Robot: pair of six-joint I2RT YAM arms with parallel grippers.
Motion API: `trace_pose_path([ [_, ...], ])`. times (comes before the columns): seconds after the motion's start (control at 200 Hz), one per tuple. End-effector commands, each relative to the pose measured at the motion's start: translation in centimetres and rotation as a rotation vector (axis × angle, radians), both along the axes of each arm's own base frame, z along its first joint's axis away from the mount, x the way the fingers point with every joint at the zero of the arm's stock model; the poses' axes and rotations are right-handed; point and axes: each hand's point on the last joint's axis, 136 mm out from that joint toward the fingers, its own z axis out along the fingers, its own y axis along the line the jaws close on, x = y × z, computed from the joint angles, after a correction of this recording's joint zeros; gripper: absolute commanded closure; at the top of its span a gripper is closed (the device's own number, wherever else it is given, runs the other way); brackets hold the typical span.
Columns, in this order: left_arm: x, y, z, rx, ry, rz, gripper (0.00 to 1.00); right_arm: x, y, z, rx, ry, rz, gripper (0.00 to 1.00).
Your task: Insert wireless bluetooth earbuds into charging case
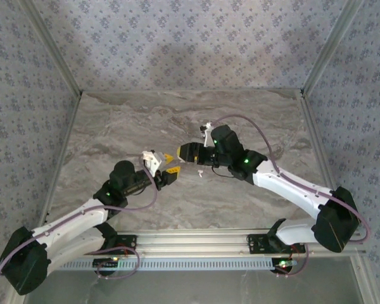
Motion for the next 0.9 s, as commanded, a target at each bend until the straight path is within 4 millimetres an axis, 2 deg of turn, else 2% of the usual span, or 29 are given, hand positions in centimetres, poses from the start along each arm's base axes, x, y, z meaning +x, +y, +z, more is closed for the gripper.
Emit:
trace_pose_path([
  [0.0,0.1,-0.5,3.9,-0.074,-0.107,-0.009,0.51,-0.2,0.6,1.6,0.053,-0.041,0.012,0.41],
  [0.38,1.4,-0.4,4.7,-0.124,-0.063,0.059,0.48,-1.0,2.0,2.3,0.092,-0.064,0.054,0.41],
  [0.67,1.5,-0.6,5.7,-0.164,-0.066,0.055,0.48,-1.4,2.2,1.6,0.078,-0.051,0.065,0.41],
  [0.79,1.3,-0.8,5.9,-0.164,-0.066,0.035,0.52,-1.5,2.3,1.5,0.074,-0.053,0.069,0.41],
  [0.894,1.1,-1.0,5.9,-0.168,-0.062,0.021,0.61,-1.5,2.3,1.5,0.071,-0.057,0.07,0.41],
])
